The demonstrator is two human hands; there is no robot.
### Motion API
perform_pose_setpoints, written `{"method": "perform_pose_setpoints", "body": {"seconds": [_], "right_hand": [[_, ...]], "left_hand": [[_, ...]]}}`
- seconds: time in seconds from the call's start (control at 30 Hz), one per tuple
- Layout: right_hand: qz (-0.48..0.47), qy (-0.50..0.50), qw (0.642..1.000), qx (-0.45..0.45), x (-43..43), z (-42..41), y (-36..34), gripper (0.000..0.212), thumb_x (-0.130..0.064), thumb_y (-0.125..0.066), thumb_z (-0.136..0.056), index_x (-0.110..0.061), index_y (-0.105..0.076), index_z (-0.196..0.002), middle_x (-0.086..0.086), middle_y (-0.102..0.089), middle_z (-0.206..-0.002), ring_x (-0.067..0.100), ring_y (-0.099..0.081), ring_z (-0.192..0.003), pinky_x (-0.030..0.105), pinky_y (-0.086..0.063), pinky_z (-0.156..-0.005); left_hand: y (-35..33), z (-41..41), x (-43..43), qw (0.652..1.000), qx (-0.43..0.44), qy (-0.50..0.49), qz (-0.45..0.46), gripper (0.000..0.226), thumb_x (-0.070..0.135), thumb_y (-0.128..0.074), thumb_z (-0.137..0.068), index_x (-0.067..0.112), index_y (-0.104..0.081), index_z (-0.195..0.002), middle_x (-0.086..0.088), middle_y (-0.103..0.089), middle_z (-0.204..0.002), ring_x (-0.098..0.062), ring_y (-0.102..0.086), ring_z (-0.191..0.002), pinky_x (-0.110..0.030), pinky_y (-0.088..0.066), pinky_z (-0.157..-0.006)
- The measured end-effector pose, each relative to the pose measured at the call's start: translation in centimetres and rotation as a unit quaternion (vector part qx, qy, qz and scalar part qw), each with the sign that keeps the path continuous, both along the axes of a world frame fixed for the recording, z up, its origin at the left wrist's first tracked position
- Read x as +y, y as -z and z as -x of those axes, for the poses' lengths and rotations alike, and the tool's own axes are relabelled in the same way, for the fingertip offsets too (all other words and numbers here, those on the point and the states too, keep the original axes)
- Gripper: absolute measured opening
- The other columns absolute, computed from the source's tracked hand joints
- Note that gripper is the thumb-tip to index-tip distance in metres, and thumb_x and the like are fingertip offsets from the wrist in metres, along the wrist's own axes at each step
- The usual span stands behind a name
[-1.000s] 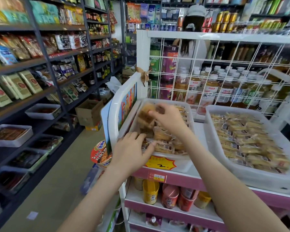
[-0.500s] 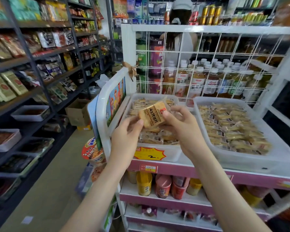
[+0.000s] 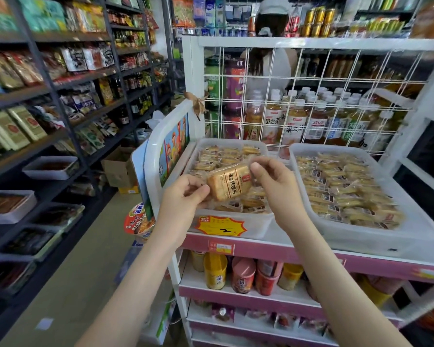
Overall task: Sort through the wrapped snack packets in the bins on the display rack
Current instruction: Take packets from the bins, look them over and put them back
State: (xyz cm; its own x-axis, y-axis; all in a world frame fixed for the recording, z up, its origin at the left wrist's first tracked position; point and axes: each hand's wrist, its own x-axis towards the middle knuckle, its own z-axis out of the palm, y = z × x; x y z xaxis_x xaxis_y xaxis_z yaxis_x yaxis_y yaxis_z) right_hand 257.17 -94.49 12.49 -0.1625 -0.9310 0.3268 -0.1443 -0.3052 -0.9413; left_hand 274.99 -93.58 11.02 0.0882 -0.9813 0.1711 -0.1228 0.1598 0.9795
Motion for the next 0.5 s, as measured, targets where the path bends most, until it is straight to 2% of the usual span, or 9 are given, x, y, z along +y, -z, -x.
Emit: {"method": "perform_pose_setpoints", "body": {"seconds": [0.1, 0.17, 0.27, 0.37, 0.5], "right_hand": [[0.005, -0.039, 0.999, -0.016, -0.02, 0.18, -0.20, 0.020, -0.007, -0.054, -0.095, -0.024, -0.064, -0.091, -0.001, -0.063, -0.086, 0.005, -0.057, -0.072, 0.017, -0.048, -0.064], [0.011, -0.049, 0.999, -0.017, -0.08, 0.40, -0.35, 0.020, -0.006, -0.053, -0.095, -0.022, -0.065, -0.091, 0.000, -0.063, -0.085, 0.006, -0.056, -0.071, 0.019, -0.049, -0.065], [0.013, -0.025, 1.000, 0.002, -0.16, 0.41, -0.31, 0.024, -0.007, -0.051, -0.097, -0.024, -0.065, -0.086, -0.002, -0.064, -0.082, 0.004, -0.055, -0.069, 0.020, -0.048, -0.064], [0.029, 0.029, 0.997, 0.060, -0.31, -0.02, -0.10, 0.027, -0.009, -0.049, -0.098, -0.023, -0.059, -0.078, -0.004, -0.059, -0.072, 0.000, -0.049, -0.061, 0.023, -0.044, -0.060], [0.031, 0.078, 0.995, 0.060, -0.32, -0.29, 0.32, 0.028, -0.012, -0.041, -0.101, -0.024, -0.053, -0.079, -0.004, -0.050, -0.066, 0.012, -0.044, -0.061, 0.033, -0.038, -0.058]], "left_hand": [[-0.06, -0.44, 0.09, 0.999, 0.035, 0.012, -0.002, 0.016, 0.000, -0.059, -0.091, 0.012, -0.059, -0.080, -0.009, -0.068, -0.084, -0.021, -0.070, -0.079, -0.033, -0.059, -0.070], [-0.15, -0.72, 0.22, 0.998, 0.051, 0.025, -0.009, 0.017, -0.001, -0.058, -0.092, 0.011, -0.058, -0.079, -0.008, -0.068, -0.081, -0.020, -0.070, -0.076, -0.037, -0.059, -0.073], [-0.43, -0.72, 0.53, 0.996, 0.069, 0.048, -0.018, 0.019, -0.002, -0.057, -0.092, 0.012, -0.058, -0.078, -0.002, -0.069, -0.076, -0.015, -0.069, -0.075, -0.036, -0.059, -0.072], [-0.72, -0.54, 0.73, 0.996, 0.066, 0.054, -0.009, 0.020, -0.001, -0.056, -0.092, 0.014, -0.058, -0.078, -0.001, -0.069, -0.079, -0.015, -0.069, -0.077, -0.033, -0.059, -0.069], [-0.82, -0.26, 0.96, 0.998, 0.043, 0.038, 0.015, 0.020, 0.001, -0.058, -0.092, 0.017, -0.059, -0.079, -0.005, -0.066, -0.084, -0.022, -0.068, -0.083, -0.036, -0.060, -0.071]]}}
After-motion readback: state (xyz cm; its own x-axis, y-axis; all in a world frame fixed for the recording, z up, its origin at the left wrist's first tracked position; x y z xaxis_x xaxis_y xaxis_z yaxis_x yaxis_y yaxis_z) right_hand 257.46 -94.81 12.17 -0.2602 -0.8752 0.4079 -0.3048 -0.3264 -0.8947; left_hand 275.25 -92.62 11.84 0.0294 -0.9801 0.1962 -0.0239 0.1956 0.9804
